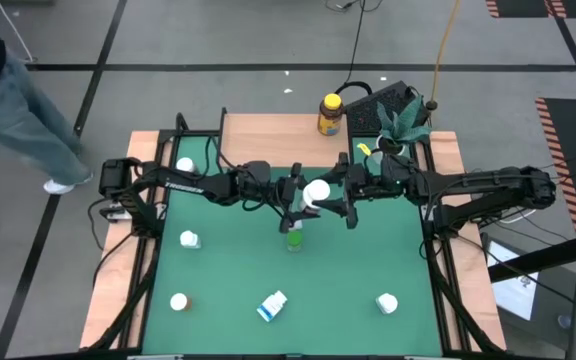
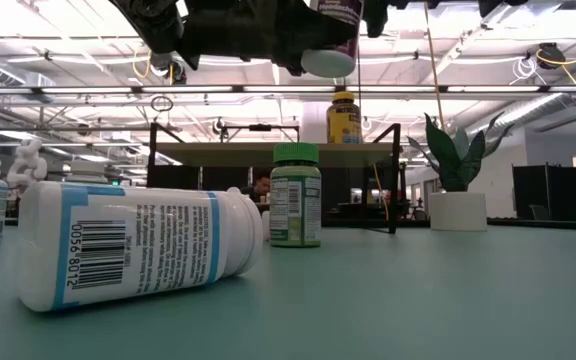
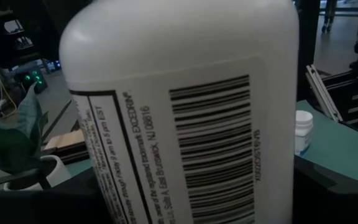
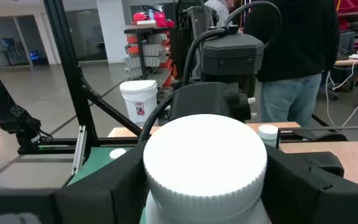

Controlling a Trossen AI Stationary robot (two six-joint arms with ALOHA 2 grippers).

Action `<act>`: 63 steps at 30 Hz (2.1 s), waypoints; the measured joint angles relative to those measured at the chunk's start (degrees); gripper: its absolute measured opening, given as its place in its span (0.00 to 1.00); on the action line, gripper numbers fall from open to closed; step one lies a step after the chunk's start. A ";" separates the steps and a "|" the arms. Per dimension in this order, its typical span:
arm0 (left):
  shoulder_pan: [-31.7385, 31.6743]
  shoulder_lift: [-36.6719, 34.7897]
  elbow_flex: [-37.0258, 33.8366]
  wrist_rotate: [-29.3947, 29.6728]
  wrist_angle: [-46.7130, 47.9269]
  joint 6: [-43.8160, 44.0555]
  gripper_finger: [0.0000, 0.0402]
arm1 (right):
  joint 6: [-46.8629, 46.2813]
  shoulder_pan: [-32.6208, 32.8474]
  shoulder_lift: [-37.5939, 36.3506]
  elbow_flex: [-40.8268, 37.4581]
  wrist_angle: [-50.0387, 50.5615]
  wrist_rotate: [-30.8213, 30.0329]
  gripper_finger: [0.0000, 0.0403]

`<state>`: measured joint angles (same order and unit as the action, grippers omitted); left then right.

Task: Pick and place medicine bottles onto shelf by color
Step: Put the purple medicine bottle on the shelf

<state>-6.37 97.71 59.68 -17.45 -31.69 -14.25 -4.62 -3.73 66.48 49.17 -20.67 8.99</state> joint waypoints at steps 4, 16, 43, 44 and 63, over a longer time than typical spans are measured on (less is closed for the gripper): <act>0.00 0.00 0.00 -0.01 -0.04 0.35 0.70 | -0.39 -0.01 -0.10 -0.02 -0.04 0.00 0.57; -0.33 0.00 0.00 6.46 0.26 7.87 0.87 | 2.38 -2.23 -1.94 -0.02 0.84 -1.68 0.58; -4.85 -13.46 -0.11 17.70 28.00 8.30 0.91 | 7.09 -26.60 -3.86 7.23 19.79 3.42 0.58; -4.99 -13.49 -0.09 17.82 28.00 8.30 0.91 | 7.28 -27.07 -3.76 9.61 23.51 3.68 0.58; -4.96 -13.94 0.00 18.93 27.33 8.17 0.91 | 13.64 -28.61 15.47 36.74 59.89 -1.73 0.58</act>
<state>-11.33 83.77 59.68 1.48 -4.36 -6.08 9.02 -32.34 81.95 85.91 39.22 7.26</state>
